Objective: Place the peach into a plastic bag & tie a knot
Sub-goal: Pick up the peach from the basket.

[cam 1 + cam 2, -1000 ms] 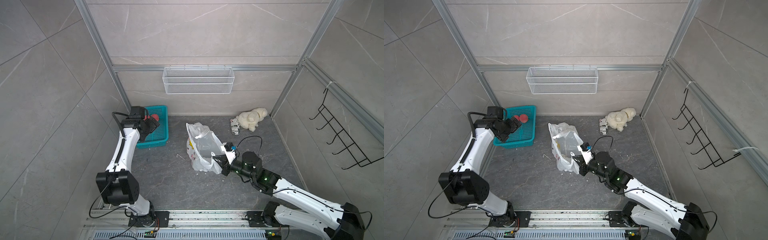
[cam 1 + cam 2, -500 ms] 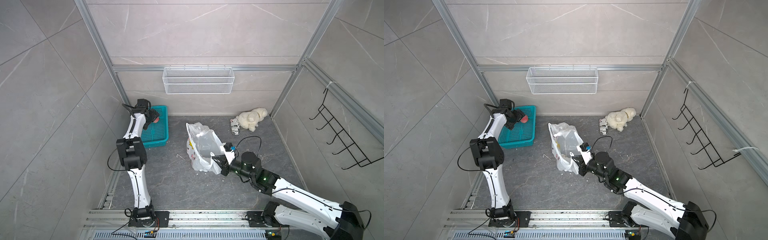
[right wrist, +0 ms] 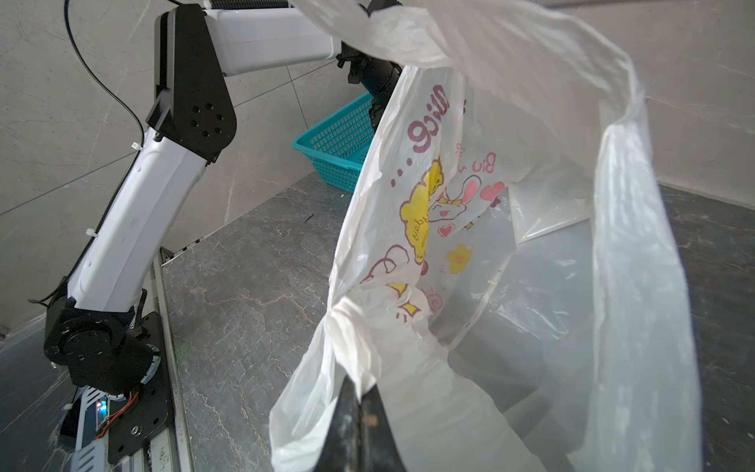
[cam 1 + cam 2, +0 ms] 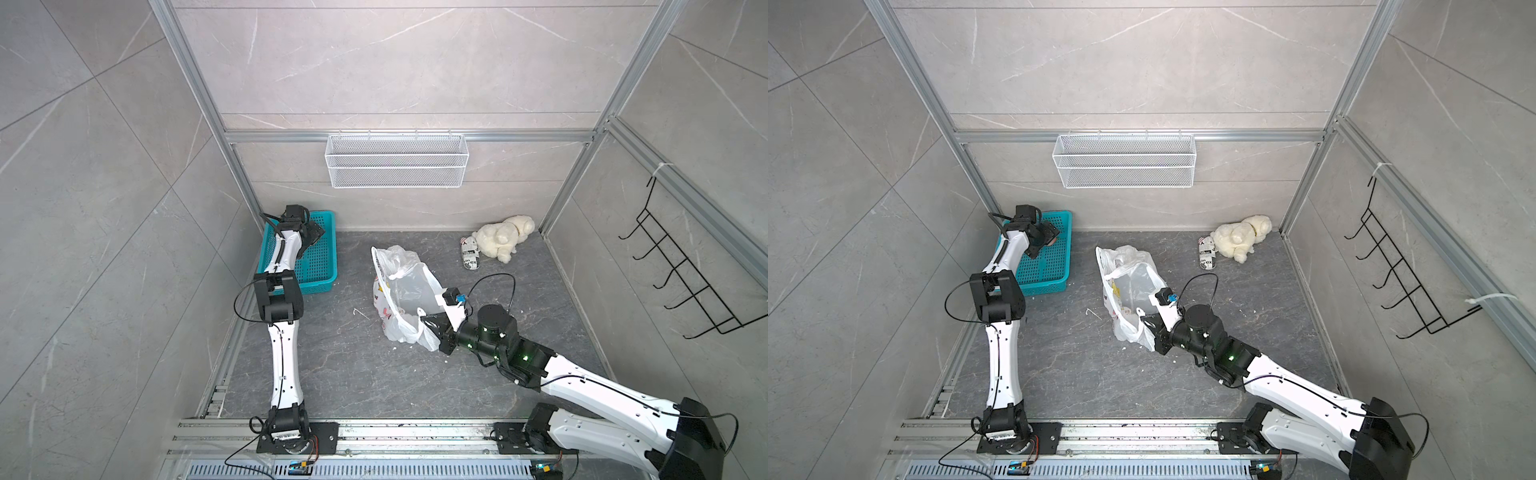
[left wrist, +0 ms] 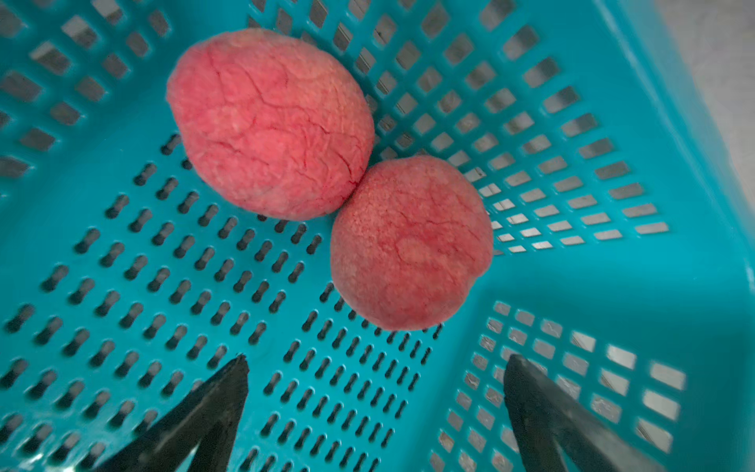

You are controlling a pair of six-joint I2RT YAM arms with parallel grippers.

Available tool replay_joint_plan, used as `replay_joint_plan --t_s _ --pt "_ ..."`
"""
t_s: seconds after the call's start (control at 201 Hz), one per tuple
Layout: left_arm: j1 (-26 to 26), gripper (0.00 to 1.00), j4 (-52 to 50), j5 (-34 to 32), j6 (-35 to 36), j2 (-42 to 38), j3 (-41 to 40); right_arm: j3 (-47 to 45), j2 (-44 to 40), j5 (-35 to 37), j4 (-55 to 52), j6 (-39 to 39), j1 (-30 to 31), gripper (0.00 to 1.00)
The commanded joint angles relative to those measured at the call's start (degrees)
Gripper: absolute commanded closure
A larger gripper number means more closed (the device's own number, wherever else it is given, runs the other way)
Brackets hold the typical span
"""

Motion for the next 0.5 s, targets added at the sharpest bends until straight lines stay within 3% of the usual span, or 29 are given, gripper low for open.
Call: replay_joint_plan --t_s 0.0,0.318,0.493 --pt "0.41 0.01 4.36 -1.05 0.73 1.05 1.40 0.14 0.52 -0.87 0.29 -1.21 0.57 1.00" --pt "0.39 0.04 9.21 -5.59 4.35 3.22 2.06 0.32 1.61 -0.61 0.50 -1.85 1.08 1.00" --pt "0.36 0.11 12.47 -4.56 6.65 4.65 2.82 0.32 2.73 -0.28 0.95 -2.28 1.26 1.00"
